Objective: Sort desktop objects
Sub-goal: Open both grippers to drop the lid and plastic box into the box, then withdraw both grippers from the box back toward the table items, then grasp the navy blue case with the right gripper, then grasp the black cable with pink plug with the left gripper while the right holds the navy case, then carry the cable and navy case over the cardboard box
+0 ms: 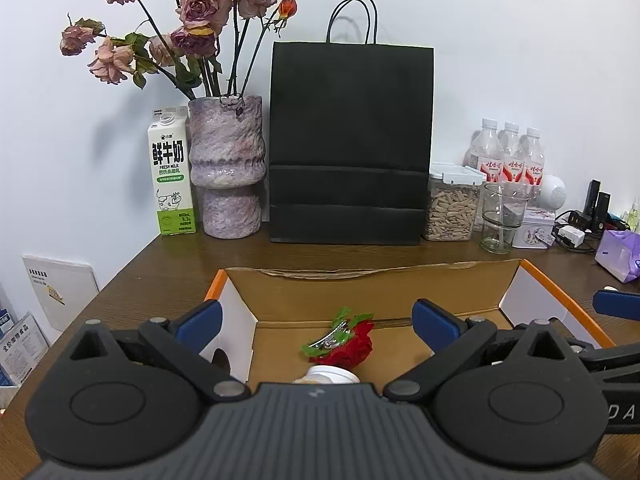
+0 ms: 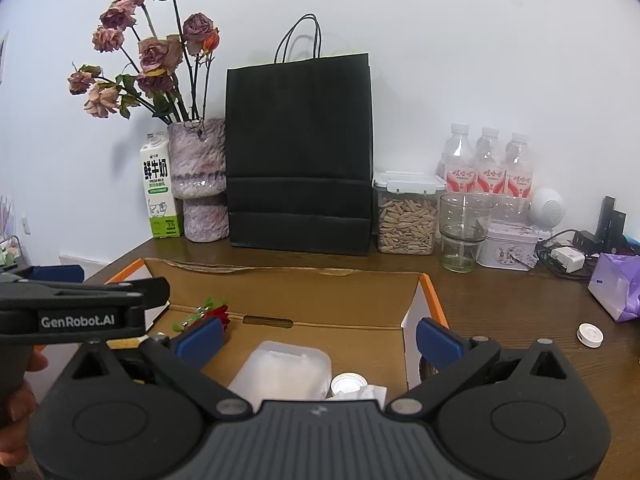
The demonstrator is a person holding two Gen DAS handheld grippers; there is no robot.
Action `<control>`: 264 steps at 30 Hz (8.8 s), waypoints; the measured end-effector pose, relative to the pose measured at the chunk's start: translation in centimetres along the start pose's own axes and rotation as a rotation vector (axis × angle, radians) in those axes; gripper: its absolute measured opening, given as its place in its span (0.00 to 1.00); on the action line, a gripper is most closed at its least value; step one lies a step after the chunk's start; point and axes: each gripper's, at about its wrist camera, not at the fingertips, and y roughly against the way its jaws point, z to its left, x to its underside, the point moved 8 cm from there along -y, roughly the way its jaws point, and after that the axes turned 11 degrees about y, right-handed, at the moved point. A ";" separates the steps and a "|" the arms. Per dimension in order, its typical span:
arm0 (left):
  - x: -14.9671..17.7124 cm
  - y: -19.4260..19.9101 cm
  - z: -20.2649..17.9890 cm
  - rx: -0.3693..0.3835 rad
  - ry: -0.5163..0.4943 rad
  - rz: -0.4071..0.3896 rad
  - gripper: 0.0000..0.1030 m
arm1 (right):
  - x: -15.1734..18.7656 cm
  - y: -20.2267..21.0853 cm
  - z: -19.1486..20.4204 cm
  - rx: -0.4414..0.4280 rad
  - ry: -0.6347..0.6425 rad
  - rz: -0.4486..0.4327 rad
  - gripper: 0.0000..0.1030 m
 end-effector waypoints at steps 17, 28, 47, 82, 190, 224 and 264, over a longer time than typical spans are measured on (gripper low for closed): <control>-1.6 3.1 0.5 0.001 0.020 -0.042 1.00 | -1.3 2.6 1.3 0.005 0.048 -0.023 1.00; -1.6 7.4 0.3 0.017 0.000 -0.063 1.00 | -1.1 7.1 1.7 0.018 0.068 -0.038 1.00; 2.5 13.1 2.3 0.027 0.013 -0.029 1.00 | 2.4 13.8 3.5 0.005 0.094 -0.034 1.00; 9.6 15.8 5.9 -0.022 0.017 0.058 1.00 | 10.4 15.7 4.4 -0.017 0.081 0.094 1.00; 12.2 11.5 1.4 0.021 -0.161 0.173 0.26 | 9.6 12.8 3.4 -0.128 0.047 0.077 0.62; 7.8 13.9 0.8 0.069 -0.091 0.056 0.12 | 6.8 15.3 4.0 -0.131 0.069 0.002 0.62; 1.9 -0.3 1.1 -0.015 -0.036 0.069 0.13 | 3.0 -1.6 -1.6 -0.039 0.088 0.124 0.62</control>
